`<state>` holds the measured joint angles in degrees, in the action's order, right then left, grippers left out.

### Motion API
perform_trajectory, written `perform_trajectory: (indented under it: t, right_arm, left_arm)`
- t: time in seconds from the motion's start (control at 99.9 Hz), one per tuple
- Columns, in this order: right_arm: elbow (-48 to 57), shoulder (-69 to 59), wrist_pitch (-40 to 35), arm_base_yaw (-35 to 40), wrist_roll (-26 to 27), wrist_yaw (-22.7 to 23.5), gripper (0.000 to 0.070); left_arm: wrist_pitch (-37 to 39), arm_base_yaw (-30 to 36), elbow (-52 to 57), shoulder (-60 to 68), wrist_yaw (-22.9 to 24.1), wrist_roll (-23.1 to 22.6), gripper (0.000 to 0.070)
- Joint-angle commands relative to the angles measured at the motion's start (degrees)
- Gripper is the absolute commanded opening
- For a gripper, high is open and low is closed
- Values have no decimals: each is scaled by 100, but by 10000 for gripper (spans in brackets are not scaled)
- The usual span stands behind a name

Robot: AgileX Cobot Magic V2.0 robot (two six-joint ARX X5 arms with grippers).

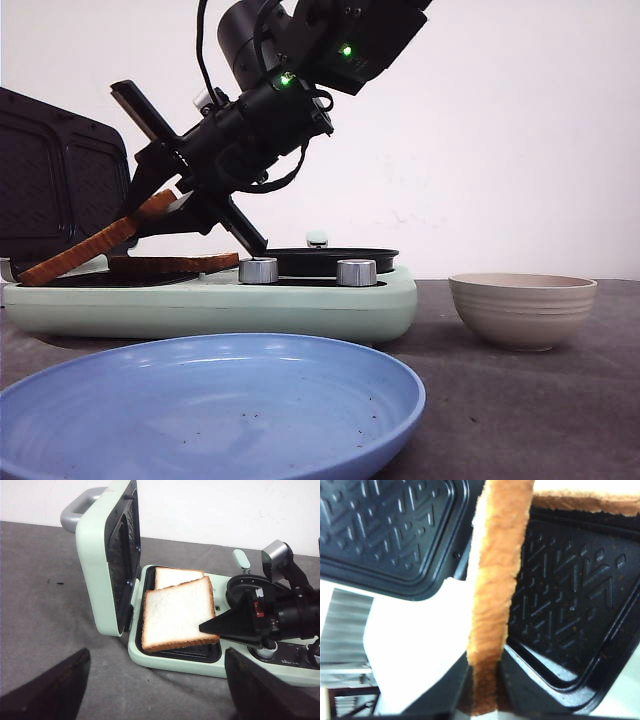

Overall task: Make breakfast with bread and shrimp
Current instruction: 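Lower the bread onto the nearer press plate and open the right gripper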

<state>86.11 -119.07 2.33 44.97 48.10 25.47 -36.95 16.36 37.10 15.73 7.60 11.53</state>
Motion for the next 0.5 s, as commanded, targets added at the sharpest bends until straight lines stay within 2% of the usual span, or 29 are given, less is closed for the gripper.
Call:
perform_trajectory:
  t: [0.0, 0.04, 0.08, 0.491]
  right_arm:
    - [101, -116, -87, 66, -114, -7, 252]
    - [101, -116, -129, 66, -125, -22, 371]
    - [101, -116, -177, 66, -133, -76, 431]
    - [101, -111, -431, -7, -511, -155, 435]
  left_arm:
    - [55, 11, 33, 4, 15, 7, 458]
    - [55, 11, 33, 4, 15, 9, 458]
    - [55, 11, 33, 4, 15, 9, 458]
    - [55, 11, 33, 4, 17, 9, 458]
